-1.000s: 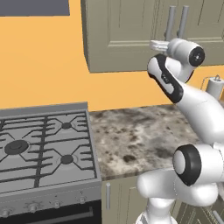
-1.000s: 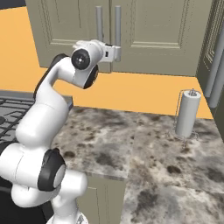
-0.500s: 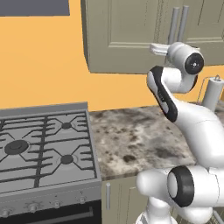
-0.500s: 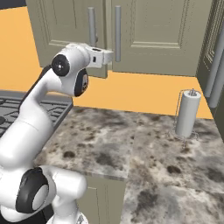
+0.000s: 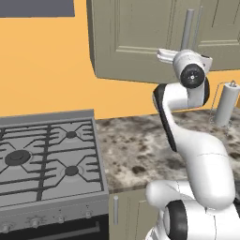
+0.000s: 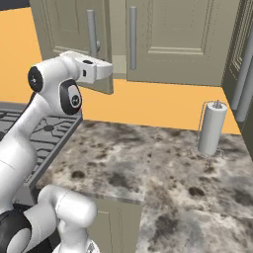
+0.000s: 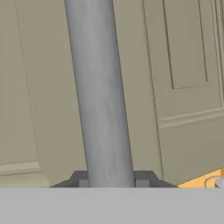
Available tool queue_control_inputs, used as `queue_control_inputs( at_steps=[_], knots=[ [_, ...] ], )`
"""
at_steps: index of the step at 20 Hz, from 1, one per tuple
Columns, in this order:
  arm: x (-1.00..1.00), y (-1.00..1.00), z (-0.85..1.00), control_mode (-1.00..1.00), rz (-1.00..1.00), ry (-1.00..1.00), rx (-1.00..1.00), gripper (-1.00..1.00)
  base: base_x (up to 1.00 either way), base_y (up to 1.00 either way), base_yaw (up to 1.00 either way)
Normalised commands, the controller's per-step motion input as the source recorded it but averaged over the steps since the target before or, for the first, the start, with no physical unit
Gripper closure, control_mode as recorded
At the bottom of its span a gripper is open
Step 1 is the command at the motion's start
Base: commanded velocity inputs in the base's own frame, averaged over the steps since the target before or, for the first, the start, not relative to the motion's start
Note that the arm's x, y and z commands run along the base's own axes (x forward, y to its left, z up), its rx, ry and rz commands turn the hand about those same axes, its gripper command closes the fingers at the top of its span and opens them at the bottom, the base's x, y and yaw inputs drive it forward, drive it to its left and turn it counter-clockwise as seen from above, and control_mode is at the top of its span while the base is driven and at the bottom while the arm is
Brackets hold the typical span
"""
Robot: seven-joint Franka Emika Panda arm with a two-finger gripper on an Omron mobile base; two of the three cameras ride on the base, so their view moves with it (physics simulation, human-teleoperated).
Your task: Open the cabinet. Pick the peach and peach from the cabinet and place them into the bowl. Then close the cabinet.
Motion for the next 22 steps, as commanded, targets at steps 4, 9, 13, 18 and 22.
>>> queue_control_inputs(
  at_steps=[4,9,13,18,22],
  knots=[
    [-0.81,0.47,0.66,-1.00,-0.17,0.00,0.00,1.00,0.00,0.00,0.00],
    [-0.72,0.69,0.62,-1.00,-0.18,0.00,0.00,1.00,0.00,0.00,0.00],
    [-0.63,0.84,0.54,-1.00,-0.17,0.00,0.00,1.00,0.00,0.00,0.00],
    [-0.49,0.87,0.44,-1.00,-0.17,0.04,0.00,1.00,0.00,0.00,0.00],
    [-0.39,0.90,0.39,-1.00,-0.18,0.06,0.00,1.00,0.00,0.00,0.00]
  ],
)
